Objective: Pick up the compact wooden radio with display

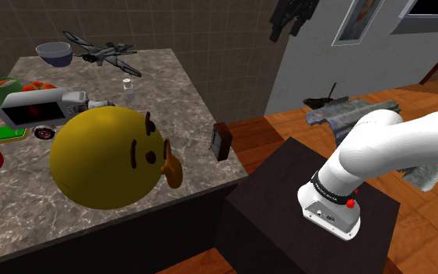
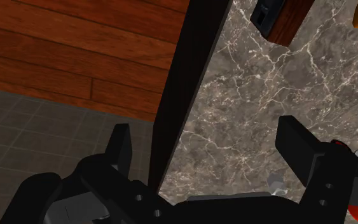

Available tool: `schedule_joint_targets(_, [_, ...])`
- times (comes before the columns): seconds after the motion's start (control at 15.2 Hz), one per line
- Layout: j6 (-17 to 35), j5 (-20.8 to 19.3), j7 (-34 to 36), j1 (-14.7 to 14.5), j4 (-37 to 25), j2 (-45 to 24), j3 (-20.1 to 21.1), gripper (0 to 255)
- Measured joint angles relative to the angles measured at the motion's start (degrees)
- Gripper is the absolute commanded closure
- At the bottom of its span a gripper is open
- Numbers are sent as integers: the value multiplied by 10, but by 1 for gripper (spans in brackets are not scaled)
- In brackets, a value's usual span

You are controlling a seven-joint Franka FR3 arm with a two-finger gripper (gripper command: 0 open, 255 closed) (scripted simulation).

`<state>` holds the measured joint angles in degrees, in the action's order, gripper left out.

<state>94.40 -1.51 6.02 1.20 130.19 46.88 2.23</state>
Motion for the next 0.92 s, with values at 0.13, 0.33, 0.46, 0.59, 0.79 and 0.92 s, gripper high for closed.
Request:
schedule_joint_targets(0.13, [7, 2, 3, -1, 8, 0, 2, 0])
schedule_joint_targets(0.33, [42, 15, 23, -6, 45, -7, 18, 0])
schedule_joint_targets(0.46, [68, 24, 37, -10, 70, -15, 29, 0])
schedule_joint_targets(0.59, [96, 34, 50, -15, 99, -20, 41, 0])
schedule_joint_targets(0.79, [141, 50, 72, -22, 129, -43, 60, 0])
schedule_joint_targets(0.92, [170, 60, 85, -27, 149, -58, 72, 0])
